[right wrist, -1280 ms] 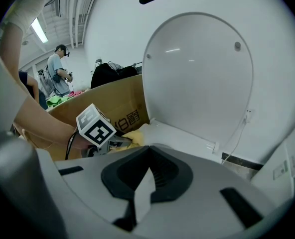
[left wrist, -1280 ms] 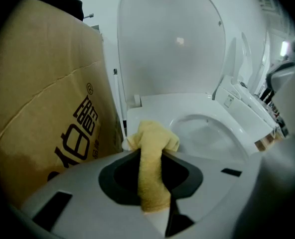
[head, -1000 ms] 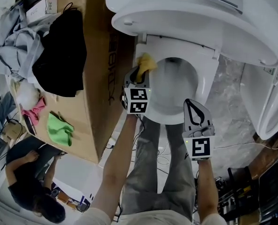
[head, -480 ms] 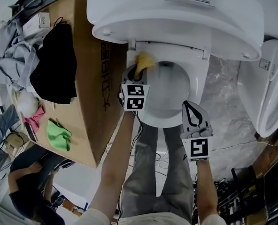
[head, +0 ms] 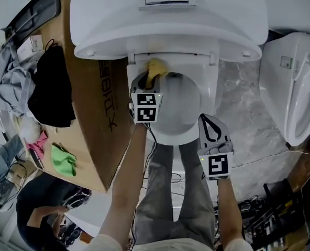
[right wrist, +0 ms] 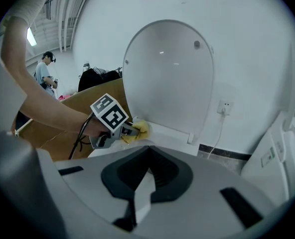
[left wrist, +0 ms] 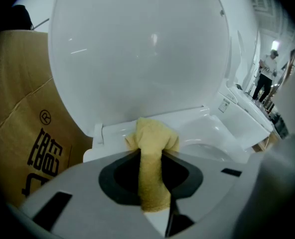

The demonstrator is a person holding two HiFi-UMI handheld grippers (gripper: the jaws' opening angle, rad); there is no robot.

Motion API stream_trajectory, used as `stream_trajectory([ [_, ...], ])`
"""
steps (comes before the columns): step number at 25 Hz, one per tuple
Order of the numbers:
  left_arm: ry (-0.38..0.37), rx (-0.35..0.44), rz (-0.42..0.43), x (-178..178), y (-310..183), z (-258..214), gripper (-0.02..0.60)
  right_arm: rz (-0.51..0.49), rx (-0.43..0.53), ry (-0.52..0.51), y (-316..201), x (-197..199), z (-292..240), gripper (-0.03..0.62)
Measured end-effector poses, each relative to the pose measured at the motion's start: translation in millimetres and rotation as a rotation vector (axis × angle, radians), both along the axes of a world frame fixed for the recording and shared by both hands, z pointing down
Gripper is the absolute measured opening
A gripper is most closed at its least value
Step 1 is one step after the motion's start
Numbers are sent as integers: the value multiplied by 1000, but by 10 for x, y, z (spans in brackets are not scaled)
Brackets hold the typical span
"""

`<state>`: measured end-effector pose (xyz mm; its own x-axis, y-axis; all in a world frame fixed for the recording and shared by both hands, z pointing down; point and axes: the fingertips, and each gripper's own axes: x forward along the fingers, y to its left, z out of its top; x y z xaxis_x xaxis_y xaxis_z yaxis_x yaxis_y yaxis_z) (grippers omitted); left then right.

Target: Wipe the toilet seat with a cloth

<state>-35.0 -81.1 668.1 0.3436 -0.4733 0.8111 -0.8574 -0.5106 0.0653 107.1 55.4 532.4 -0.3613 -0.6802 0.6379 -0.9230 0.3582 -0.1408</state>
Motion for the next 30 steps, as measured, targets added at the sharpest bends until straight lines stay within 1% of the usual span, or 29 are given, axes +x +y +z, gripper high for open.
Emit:
stream_trajectory([
  [2,3,0,9,89,-8,-2,103,-3,0,8,-18,53,-19,8],
  [7,8,10,30,314,-43,-13,101,42,-7,7,-21,242,16,8],
  [11,13,7,38,466,-41,-21,101,17,-10,17,-12,339,2,8],
  [20,22,12,84,889,16,-34,101,62,-20,1,79,660,102,8],
  [25,21,-1,144,1174,124,-21,101,50,-25,14,118,815,103,8],
  [30,29,-12,167,1374,218,-8,101,87,-26,12,227,991,139,8],
])
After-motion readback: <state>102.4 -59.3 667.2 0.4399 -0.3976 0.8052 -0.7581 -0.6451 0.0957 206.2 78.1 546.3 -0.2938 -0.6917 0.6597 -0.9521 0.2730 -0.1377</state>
